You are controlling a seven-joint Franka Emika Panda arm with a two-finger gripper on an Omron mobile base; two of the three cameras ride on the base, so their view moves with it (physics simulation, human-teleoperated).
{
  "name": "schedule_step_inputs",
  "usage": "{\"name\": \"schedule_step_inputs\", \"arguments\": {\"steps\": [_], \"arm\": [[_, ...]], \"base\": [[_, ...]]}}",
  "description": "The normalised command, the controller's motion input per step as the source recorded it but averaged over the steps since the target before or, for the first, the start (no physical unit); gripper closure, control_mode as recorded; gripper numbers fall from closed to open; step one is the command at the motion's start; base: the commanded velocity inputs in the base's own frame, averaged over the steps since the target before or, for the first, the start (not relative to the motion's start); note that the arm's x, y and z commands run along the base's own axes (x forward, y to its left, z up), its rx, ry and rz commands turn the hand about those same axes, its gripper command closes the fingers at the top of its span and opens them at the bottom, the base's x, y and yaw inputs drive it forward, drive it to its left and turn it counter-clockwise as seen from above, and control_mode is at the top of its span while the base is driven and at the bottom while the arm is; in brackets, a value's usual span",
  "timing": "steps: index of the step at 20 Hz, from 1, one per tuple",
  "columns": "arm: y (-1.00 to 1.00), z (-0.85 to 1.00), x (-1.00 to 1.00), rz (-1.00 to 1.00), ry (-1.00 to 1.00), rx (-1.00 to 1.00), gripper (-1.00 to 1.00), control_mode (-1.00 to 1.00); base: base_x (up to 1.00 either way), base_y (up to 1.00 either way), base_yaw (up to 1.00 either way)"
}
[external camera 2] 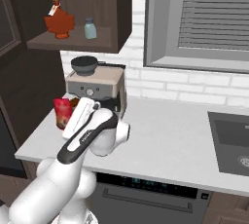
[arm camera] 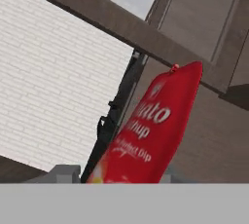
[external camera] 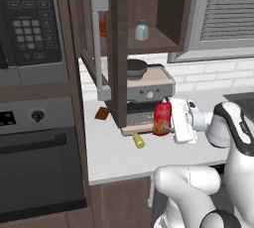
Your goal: Put the shaker and condiment bottle from the counter next to their counterparts in the cabinet.
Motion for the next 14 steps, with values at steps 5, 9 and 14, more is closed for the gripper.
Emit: {"name": "schedule_step_inputs", "arguments": {"steps": [5, 9, 14], "arm": [[0.00, 0.73, 0.08, -0.07, 0.00, 0.00, 1.00, -1.00], [0.00, 0.68, 0.12, -0.08, 0.00, 0.00, 1.00, -1.00], [0.01, 0.62, 0.10, -0.08, 0.00, 0.00, 1.00, -1.00]], "base": [[0.00, 0.00, 0.00], [0.00, 0.00, 0.00], [0.00, 0.00, 0.00]]}}
